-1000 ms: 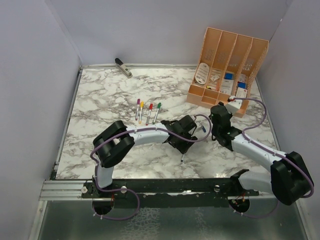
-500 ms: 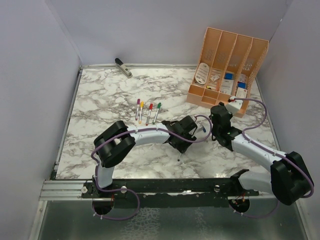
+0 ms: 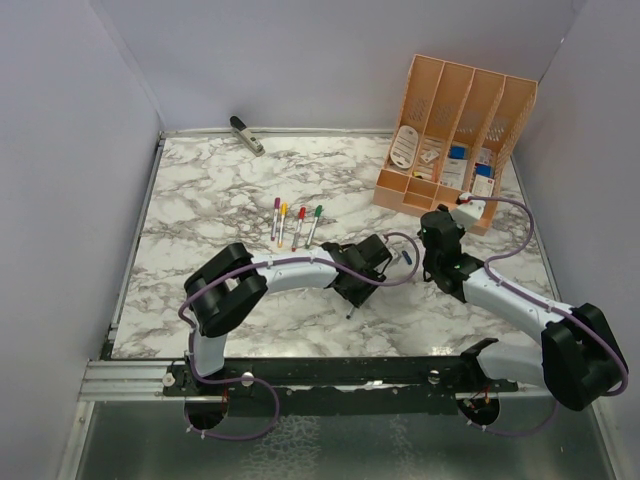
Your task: Insert the pens into the pen caps
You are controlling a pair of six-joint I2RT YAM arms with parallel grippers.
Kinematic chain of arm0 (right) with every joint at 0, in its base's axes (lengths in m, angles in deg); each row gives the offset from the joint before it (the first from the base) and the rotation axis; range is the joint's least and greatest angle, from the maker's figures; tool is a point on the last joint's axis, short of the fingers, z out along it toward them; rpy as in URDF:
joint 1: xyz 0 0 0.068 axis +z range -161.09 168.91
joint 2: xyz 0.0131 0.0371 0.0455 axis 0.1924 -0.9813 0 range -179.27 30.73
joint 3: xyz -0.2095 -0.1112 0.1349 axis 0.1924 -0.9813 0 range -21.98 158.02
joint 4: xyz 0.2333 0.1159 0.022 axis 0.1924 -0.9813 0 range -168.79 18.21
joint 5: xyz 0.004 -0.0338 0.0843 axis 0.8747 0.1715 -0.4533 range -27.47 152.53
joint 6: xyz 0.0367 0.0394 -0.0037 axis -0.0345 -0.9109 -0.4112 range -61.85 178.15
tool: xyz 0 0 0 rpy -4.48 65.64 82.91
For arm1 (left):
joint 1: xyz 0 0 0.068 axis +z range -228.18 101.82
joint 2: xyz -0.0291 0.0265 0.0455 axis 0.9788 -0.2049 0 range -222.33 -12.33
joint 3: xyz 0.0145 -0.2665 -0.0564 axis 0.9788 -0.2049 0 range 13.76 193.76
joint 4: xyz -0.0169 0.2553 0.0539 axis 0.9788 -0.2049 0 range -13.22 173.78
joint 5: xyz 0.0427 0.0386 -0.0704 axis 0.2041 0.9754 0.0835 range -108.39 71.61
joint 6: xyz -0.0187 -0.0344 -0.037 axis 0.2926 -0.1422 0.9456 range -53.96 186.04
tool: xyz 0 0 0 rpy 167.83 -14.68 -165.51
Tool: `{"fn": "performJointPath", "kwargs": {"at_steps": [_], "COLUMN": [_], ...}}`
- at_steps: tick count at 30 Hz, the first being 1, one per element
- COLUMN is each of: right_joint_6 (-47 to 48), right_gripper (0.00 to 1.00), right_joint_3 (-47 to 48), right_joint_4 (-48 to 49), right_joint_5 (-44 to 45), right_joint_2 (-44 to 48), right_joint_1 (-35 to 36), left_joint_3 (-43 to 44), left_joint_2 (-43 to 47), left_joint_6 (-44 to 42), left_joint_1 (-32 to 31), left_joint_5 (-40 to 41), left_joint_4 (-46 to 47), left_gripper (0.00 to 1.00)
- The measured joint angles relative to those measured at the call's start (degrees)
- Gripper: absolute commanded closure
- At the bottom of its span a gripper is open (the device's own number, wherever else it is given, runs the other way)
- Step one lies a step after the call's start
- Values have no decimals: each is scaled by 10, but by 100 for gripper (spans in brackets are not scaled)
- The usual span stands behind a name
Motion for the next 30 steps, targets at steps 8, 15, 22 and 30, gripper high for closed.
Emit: {"fn": "performJointPath", "kwargs": {"at_steps": [8,15,22,30], "right_joint_6": [-3,-3,-10,-10], "right_gripper": [64,64,63,64], "right_joint_3": [0,0,0,0], "right_joint_4": [1,10,20,24], "right_joint_5": [0,-10,-53,-76], "right_joint_2": [-1,-2,-27,-30], "right_joint_1": [0,-3,-36,-41], "left_joint_3": [-18,-17,-17,28], "left_joint_2": [15,16,12,-20], "left_joint_6": [23,27,26,13], "left_joint_1": [24,30,44,80], "left_joint_5": [14,31,37,28], "left_joint_4": [-42,-75,-102,-158], "left_gripper": [64,65,65,64]}}
